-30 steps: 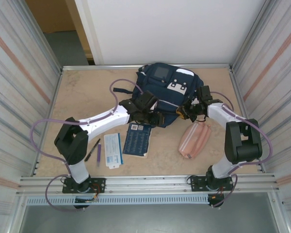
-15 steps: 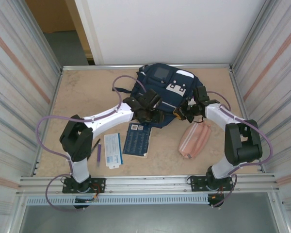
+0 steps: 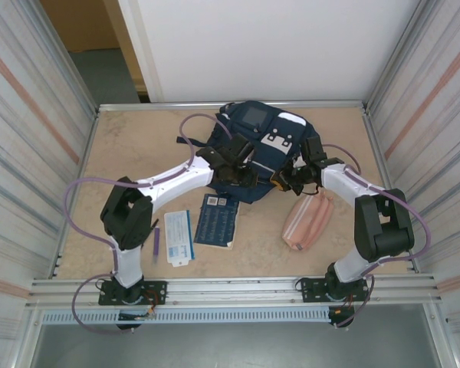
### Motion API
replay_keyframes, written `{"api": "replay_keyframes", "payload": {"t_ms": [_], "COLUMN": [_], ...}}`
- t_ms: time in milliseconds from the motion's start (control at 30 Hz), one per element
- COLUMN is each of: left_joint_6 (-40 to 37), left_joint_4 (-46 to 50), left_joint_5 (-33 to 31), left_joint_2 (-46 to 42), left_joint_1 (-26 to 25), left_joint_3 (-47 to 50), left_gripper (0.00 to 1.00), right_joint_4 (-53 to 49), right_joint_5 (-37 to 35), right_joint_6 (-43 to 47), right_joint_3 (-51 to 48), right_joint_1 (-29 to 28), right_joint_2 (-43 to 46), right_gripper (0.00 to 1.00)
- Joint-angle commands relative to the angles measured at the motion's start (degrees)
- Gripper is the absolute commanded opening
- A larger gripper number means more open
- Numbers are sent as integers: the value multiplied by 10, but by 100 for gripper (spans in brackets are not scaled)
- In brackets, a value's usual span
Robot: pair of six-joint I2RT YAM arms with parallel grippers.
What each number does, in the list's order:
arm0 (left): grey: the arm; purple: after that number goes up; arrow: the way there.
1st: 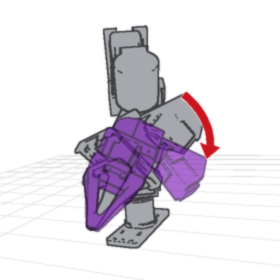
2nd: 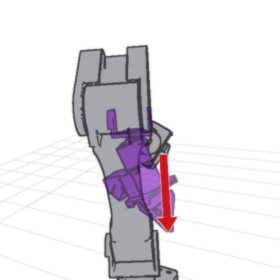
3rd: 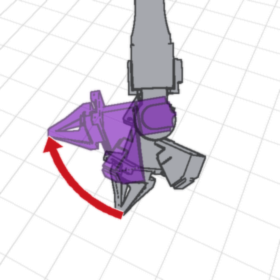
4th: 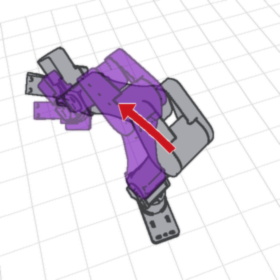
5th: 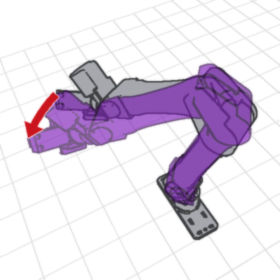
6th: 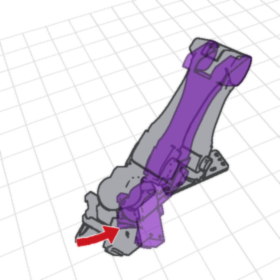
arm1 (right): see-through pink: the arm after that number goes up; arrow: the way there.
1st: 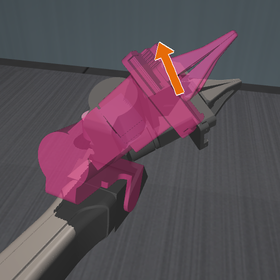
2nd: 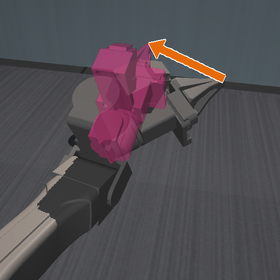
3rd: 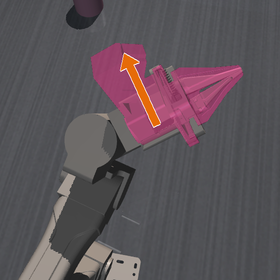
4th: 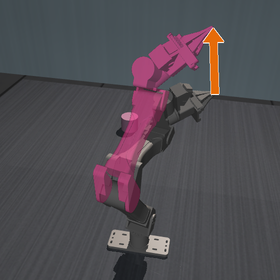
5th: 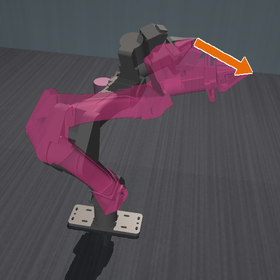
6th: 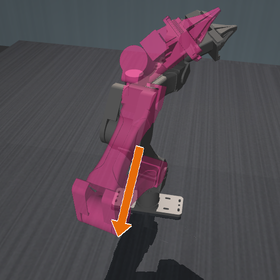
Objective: Pack the student bag
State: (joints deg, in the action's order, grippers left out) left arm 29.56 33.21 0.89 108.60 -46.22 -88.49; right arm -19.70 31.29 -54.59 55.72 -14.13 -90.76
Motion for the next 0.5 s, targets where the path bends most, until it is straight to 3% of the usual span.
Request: {"api": "replay_keyframes", "payload": {"t_ms": [0, 200, 467], "left_joint_6": [5, 28, 38], "left_joint_4": [19, 31, 70], "left_joint_5": [1, -8, -23], "left_joint_2": [12, 12, 6], "left_joint_1": [2, 9, 17], "left_joint_3": [-8, 14, 13], "left_gripper": [42, 36, 0], "right_joint_4": [13, 8, 9], "right_joint_5": [35, 20, 10], "right_joint_6": [8, 7, 4], "right_joint_3": [8, 10, 10], "right_joint_1": [-15, -18, -18], "right_joint_2": [10, 15, 19], "right_gripper": [6, 6, 6]}}
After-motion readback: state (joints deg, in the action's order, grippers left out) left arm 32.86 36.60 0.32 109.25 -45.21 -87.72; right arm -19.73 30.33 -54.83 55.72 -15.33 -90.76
